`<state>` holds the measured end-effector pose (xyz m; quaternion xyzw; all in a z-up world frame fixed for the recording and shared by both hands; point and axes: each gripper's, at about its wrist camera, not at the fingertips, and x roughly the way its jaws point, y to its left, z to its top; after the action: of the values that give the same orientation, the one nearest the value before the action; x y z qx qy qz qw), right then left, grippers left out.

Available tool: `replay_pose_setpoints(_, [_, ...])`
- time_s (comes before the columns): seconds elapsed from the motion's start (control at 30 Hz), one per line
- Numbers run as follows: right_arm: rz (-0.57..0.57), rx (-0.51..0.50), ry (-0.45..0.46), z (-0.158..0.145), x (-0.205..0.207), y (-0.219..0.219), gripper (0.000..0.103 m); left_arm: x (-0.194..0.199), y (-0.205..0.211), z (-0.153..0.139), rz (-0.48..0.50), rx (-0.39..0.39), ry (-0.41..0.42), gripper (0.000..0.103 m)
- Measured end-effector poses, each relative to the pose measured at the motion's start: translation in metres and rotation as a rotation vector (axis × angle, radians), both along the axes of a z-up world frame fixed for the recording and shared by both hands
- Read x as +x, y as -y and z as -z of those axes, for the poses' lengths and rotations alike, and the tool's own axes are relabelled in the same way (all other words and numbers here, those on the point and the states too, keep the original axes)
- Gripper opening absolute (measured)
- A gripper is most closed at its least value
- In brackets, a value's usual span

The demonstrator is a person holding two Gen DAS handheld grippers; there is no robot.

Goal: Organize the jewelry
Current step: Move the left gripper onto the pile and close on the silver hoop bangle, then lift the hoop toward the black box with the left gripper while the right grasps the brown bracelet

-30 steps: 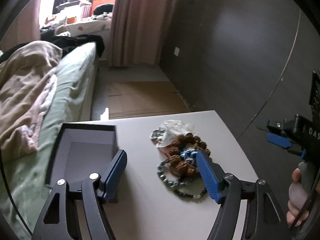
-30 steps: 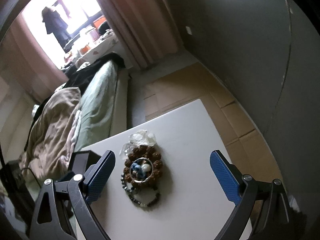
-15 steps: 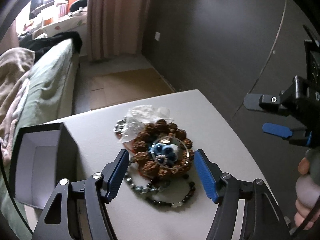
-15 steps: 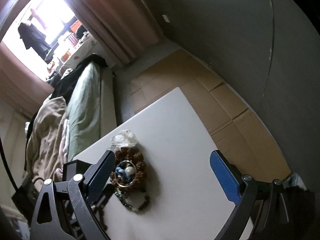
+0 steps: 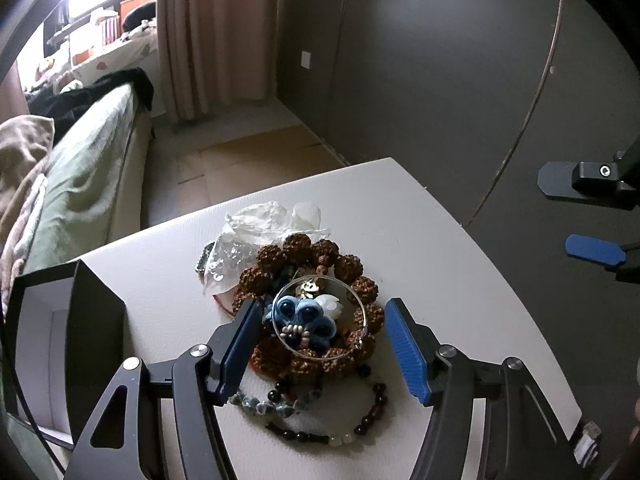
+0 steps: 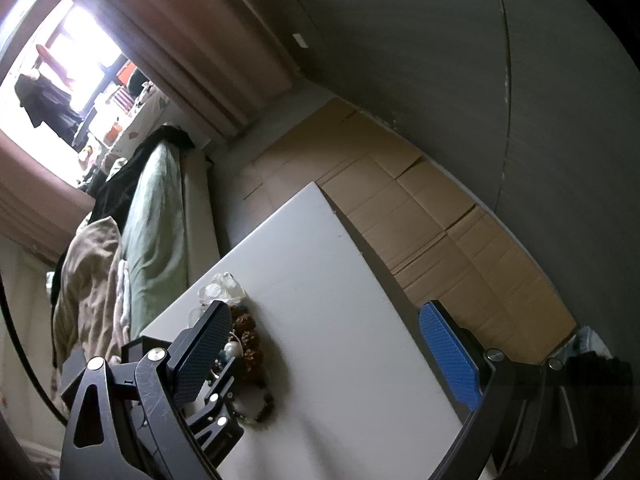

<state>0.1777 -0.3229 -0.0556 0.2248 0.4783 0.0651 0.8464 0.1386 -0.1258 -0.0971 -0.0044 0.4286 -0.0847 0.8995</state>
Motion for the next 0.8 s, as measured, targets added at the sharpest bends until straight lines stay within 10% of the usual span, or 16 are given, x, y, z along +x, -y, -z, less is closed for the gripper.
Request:
replay_pose_setpoints(0.23, [-0.011,-0.010,-0.007,0.001,-0.001,0.000,0.096,0.001,0.010,0.007,0.017,0.074,0.010,0.059])
replay_pose_setpoints(0.8, [-0.077,-0.037,-0.017,0.005,0.000,-0.022,0.096,-0.010,-0.042,-0.023,-0.077,-0.087,0.047,0.052])
